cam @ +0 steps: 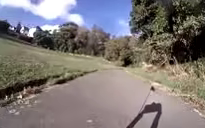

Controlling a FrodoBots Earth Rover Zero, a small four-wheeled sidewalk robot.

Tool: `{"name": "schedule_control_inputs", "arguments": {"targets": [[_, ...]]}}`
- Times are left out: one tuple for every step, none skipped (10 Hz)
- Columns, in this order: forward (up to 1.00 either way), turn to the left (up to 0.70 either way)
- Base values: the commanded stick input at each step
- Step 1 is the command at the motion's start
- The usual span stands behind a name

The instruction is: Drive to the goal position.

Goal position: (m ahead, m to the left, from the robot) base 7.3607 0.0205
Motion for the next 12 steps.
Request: {"name": "schedule_control_inputs", "arguments": {"targets": [[0.85,0.0],[0.85,0.0],[0.85,0.0],[0.85,0.0],[0.85,0.0],[0.85,0.0],[0.85,0.0],[0.85,0.0],[0.85,0.0],[0.85,0.0],[0.85,0.0],[0.85,0.0]]}}
